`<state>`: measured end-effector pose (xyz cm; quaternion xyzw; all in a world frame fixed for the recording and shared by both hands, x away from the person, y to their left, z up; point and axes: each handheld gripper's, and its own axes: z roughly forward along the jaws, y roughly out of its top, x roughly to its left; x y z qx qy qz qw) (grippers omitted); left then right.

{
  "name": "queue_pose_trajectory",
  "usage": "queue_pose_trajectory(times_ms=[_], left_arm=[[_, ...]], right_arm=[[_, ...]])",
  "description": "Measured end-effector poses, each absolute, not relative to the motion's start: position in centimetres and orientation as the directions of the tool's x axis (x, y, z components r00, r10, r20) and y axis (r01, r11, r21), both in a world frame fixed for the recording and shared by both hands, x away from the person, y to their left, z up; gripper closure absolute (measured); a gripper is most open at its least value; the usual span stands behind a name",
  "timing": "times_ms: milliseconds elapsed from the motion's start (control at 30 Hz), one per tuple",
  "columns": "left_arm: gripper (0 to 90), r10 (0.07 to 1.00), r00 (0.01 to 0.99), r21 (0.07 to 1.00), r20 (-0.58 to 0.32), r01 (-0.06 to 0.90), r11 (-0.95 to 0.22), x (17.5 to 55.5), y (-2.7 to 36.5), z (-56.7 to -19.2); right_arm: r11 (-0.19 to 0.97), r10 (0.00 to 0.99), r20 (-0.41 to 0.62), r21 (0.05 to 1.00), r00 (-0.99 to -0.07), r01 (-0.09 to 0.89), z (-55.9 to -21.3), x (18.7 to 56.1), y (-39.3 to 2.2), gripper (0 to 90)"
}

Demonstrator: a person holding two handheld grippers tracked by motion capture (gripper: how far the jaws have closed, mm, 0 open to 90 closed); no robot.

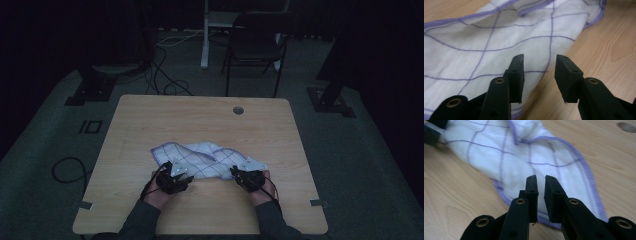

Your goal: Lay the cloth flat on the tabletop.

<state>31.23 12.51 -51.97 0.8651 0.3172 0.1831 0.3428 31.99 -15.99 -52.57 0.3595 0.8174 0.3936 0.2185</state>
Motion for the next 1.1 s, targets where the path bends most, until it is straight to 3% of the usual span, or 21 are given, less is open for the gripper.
queue_pose_trajectory(times_ms=[233, 400, 467, 500, 533, 600, 700, 833, 1000, 1100], left_arm=[[53.6, 0.671, 0.714, 0.657, 0.202, 0.409, -0.633, 31.7, 11.2, -53.4], [56.1, 0.677, 0.705, 0.659, 0.211, 0.409, -0.632, 32.2, 11.0, -53.4], [66.3, 0.676, 0.707, 0.658, 0.207, 0.411, -0.632, 32.4, 10.9, -53.4], [77.6, 0.671, 0.711, 0.655, 0.212, 0.406, -0.637, 32.5, 10.7, -53.3], [82.1, 0.671, 0.711, 0.655, 0.212, 0.406, -0.637, 32.5, 10.7, -53.3], [84.7, 0.667, 0.721, 0.666, 0.188, 0.405, -0.626, 32.5, 10.6, -52.9], [85.0, 0.644, 0.757, 0.698, 0.109, 0.403, -0.592, 32.5, 11.1, -51.2], [85.0, 0.636, 0.77, 0.733, 0.041, 0.409, -0.543, 32.7, 11.6, -49.4], [84.9, 0.65, 0.759, 0.752, 0.047, 0.401, -0.523, 33.3, 11.8, -48.1], [84.9, 0.674, 0.738, 0.757, 0.03, 0.423, -0.497, 35.0, 11.9, -47.7]], right_arm=[[0.506, 0.688, -0.09, 0.771, -0.72, 0.387, -53.7, 31.4, -13.4, 77.2], [0.527, 0.678, -0.095, 0.754, -0.729, 0.392, -54.1, 31.4, -13.1, 74.0], [0.531, 0.677, -0.087, 0.745, -0.731, 0.403, -54.3, 31.4, -13.2, 71.5], [0.533, 0.676, -0.084, 0.742, -0.732, 0.407, -54.5, 31.5, -13.3, 71.2], [0.533, 0.676, -0.084, 0.742, -0.732, 0.407, -54.5, 31.5, -13.3, 71.2], [0.546, 0.681, -0.108, 0.733, -0.724, 0.405, -54.3, 31.5, -13.4, 84.3], [0.546, 0.684, -0.12, 0.738, -0.72, 0.396, -53.9, 31.4, -13.9, 87.5], [0.501, 0.694, -0.11, 0.783, -0.711, 0.368, -52.7, 31.3, -14.9, 87.4], [0.448, 0.699, -0.087, 0.827, -0.71, 0.34, -51.5, 31.3, -15.9, 86.1], [0.422, 0.722, -0.08, 0.838, -0.687, 0.345, -51.2, 31.5, -16.3, 77.7]])
